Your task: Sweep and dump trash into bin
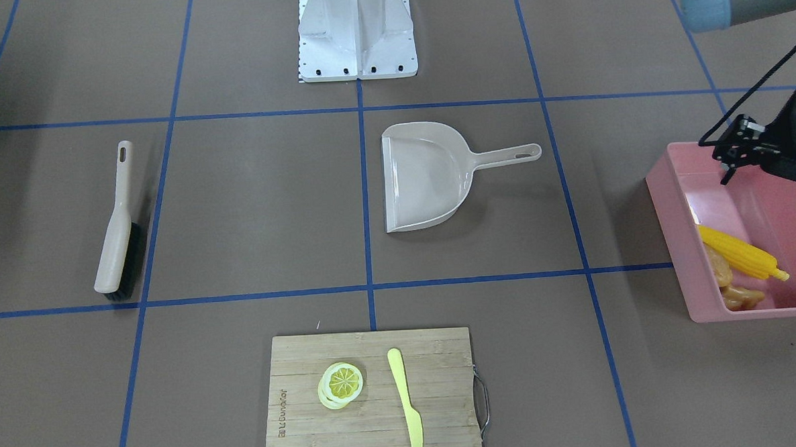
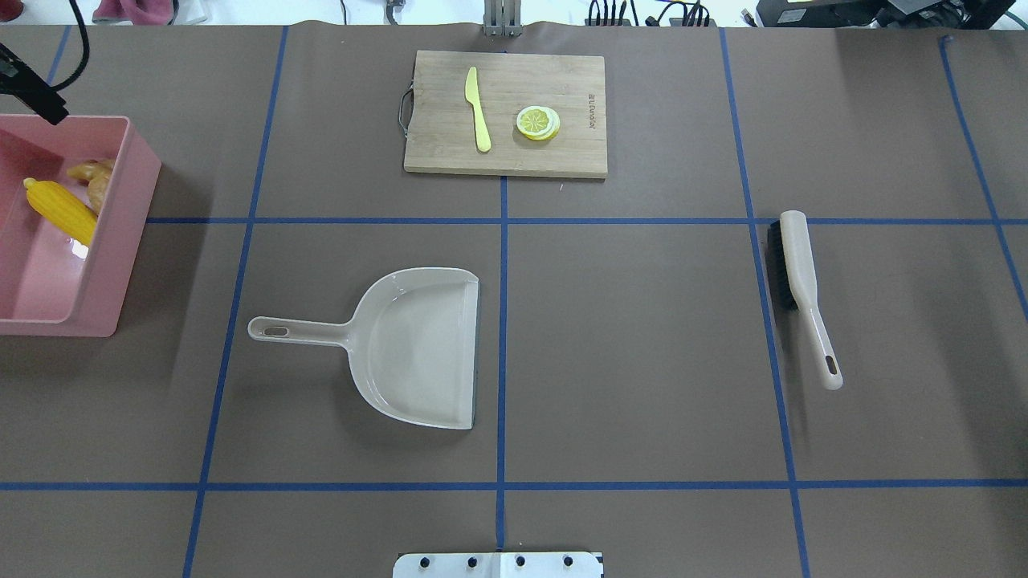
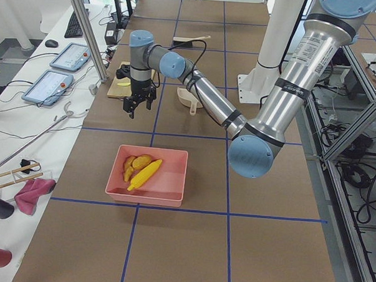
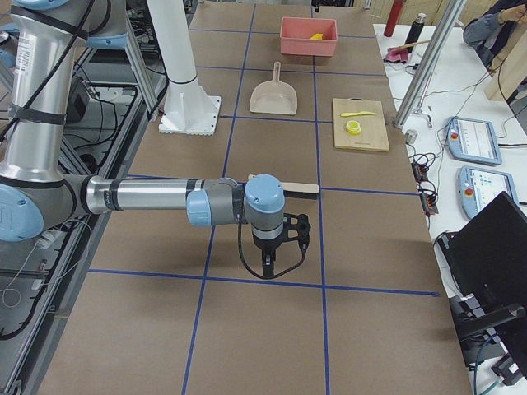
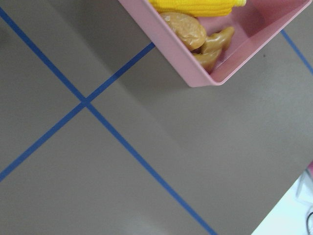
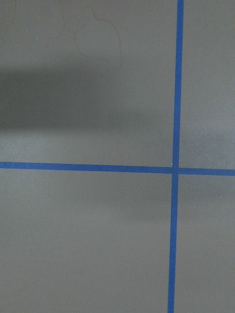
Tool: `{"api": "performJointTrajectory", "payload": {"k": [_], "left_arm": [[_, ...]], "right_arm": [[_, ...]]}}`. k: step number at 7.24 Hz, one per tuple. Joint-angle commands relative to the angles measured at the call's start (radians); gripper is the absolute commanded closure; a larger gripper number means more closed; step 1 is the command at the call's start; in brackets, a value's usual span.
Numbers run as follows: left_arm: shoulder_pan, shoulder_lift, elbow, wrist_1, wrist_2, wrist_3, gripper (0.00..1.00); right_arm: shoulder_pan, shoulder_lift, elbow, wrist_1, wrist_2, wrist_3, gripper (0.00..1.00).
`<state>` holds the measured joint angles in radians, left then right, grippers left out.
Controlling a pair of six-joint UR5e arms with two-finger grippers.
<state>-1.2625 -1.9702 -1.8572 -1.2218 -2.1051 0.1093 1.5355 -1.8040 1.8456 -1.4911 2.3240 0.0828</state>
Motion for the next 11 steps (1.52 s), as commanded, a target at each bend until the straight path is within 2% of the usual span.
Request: {"api": "performJointTrajectory", "payload": {"k": [1, 3, 4, 5, 6, 7, 11], "left_arm": [[-0.169, 0.147, 0.013, 0.033, -0.103, -0.003, 0.02], [-0.302, 0.224, 0.038, 0.035, -0.107, -0.006, 0.02], [-0.358, 0.249, 0.108, 0.028, -0.127, -0.005, 0.02], [-0.364, 0.270, 0.180, 0.016, -0.251, -0.002, 0.02], [-0.376, 0.295, 0.272, -0.069, -0.350, -0.003, 0.02], [-0.373, 0.291, 0.305, -0.155, -0.349, -0.049, 0.02], [-0.351, 0.297, 0.325, -0.165, -0.332, -0.057, 0.02]], "right_arm": [[-0.002, 0.000, 0.000, 0.000, 0.000, 0.000, 0.00], [0.000, 0.000, 0.001, 0.000, 0.000, 0.000, 0.00], [0.000, 0.000, 0.000, 0.000, 0.000, 0.000, 0.00], [0.000, 0.000, 0.001, 0.000, 0.000, 0.000, 0.00], [-0.002, 0.000, 0.000, 0.000, 0.000, 0.000, 0.00], [0.000, 0.000, 0.001, 0.000, 0.000, 0.000, 0.00], [0.000, -0.001, 0.001, 0.000, 0.000, 0.000, 0.00]]}}
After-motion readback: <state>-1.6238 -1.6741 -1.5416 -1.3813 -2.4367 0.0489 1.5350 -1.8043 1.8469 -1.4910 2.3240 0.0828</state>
